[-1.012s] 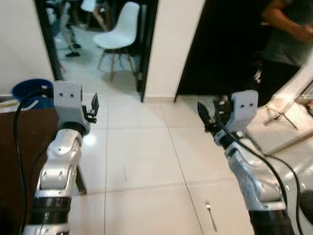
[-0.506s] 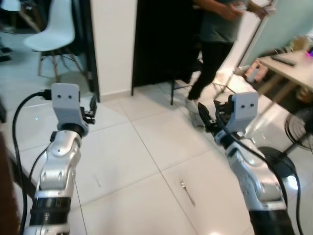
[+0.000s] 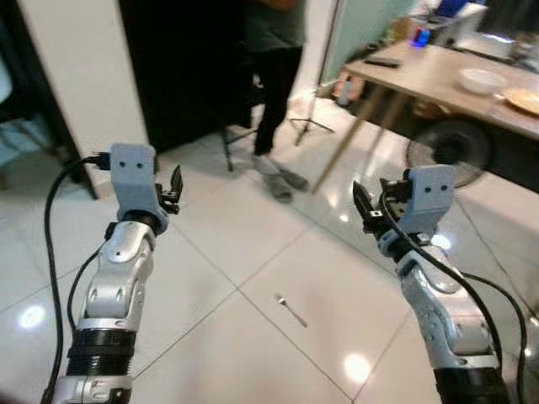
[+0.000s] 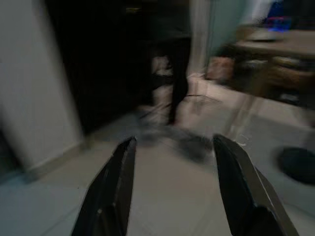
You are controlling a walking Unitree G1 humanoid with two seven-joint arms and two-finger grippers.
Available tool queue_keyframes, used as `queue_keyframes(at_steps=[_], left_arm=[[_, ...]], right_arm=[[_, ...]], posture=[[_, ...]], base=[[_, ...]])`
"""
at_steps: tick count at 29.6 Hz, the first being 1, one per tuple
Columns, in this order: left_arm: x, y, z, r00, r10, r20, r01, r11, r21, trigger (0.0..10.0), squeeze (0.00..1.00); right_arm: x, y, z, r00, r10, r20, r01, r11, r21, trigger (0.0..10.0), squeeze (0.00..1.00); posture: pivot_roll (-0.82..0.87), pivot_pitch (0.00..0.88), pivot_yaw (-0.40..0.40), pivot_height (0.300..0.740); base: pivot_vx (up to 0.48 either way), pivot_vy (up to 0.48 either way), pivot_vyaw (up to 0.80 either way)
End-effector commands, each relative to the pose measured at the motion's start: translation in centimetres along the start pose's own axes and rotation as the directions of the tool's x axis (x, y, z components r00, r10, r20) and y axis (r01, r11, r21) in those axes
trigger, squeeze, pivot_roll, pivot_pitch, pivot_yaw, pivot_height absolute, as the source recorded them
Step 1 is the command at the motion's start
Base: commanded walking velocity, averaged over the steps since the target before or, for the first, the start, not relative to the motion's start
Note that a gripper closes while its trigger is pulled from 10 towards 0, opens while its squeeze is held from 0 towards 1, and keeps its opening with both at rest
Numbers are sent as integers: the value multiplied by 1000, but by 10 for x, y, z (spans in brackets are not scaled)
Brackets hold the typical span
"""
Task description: Setting the table
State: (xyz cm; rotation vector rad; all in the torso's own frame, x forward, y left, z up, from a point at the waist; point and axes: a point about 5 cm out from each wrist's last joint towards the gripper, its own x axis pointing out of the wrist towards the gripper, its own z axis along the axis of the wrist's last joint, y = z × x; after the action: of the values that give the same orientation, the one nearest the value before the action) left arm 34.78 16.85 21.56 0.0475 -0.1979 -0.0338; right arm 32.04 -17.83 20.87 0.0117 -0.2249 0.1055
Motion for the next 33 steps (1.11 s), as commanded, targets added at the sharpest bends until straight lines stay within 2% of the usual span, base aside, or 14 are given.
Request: queue_keyframes(at_steps=[1, 15, 29, 33], left_arm=[[-1, 2, -3, 1000, 3, -4, -3, 1000, 1, 10000, 0], [6, -3, -1, 998, -64, -18, 64, 998, 19, 10000, 0], [4, -7, -2, 998, -61, -12, 62, 998, 11, 10000, 0], [5, -6, -1, 999, -29, 15, 28, 997, 76, 10000, 0]], right_arm=[[-2, 0, -3, 1000, -7, -3, 7, 1000, 2, 10000, 0], [-2, -2, -4, 997, -68, 29, 68, 997, 26, 10000, 0], [-3, -2, -5, 998, -65, 25, 64, 998, 20, 10000, 0], [-2, 0, -5, 998, -61, 33, 60, 998, 27, 10000, 0]], posture=[[-114, 0, 51, 740], [-106, 0, 132, 740], [-101, 0, 111, 740], [-95, 0, 103, 740]], base=[[0, 0, -800], [0, 0, -800], [0, 0, -800], [360, 0, -200]])
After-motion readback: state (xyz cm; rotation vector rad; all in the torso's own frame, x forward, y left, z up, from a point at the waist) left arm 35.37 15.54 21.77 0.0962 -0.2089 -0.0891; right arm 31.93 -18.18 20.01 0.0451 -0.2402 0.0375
